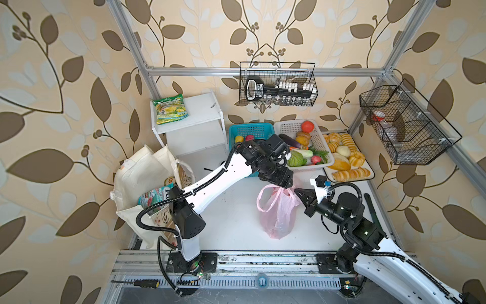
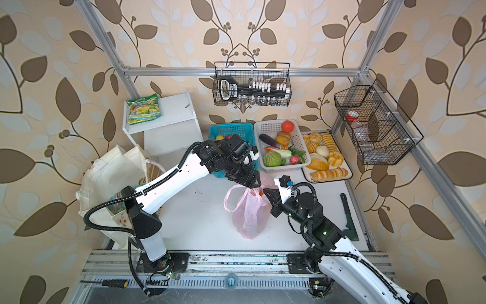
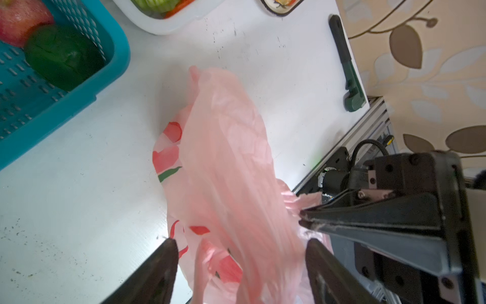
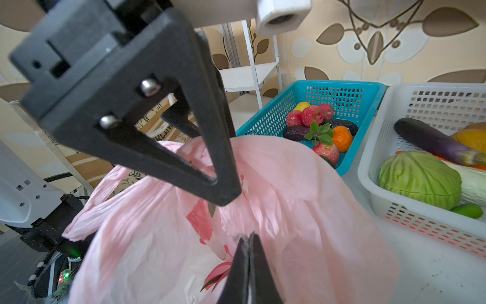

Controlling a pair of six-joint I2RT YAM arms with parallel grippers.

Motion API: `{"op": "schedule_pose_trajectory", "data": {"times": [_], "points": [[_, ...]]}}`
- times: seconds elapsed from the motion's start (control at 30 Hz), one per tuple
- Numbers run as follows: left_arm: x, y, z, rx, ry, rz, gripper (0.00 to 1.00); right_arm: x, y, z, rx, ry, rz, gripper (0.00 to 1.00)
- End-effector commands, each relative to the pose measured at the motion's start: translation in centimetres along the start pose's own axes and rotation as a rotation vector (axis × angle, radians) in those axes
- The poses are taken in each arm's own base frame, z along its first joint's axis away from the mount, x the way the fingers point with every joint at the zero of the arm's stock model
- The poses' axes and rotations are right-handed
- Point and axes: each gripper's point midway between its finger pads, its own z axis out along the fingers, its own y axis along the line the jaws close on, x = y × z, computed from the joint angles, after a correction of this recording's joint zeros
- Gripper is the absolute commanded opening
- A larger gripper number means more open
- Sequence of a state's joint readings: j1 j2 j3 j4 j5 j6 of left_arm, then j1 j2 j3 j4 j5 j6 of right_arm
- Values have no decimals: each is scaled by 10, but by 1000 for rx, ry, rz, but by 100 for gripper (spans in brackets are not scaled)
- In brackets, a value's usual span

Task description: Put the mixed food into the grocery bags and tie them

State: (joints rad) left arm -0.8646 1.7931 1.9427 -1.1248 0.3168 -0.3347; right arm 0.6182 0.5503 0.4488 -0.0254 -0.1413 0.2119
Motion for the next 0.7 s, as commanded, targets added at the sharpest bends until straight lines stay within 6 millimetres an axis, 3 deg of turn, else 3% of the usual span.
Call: {"op": "schedule_pose_trajectory", "data": {"times": [0.0,0.1,0.2,0.3,0.4,0.57,0.67], "points": [[17,-14,-7,72,59,24,67,-4,-1,-1,12,-22,-24,0],[19,-11,-8,60,66,21,72,-3,-2,-1,17,-21,-26,0],[19,-12,-9,74,66,19,62,-2,-2,-1,18,-17,-26,0],[20,-13,-6,91,82,10,45,-2,-2,-1,23,-19,-25,0],[23,-12,-4,106,99,-2,36,-1,0,-1,15,-18,-23,0],[19,-12,-6,163,83,-15,9,-1,7,-4,-18,-21,-41,0],[15,-11,-7,192,60,-22,2,-5,6,-10,-5,-40,-53,17]]}}
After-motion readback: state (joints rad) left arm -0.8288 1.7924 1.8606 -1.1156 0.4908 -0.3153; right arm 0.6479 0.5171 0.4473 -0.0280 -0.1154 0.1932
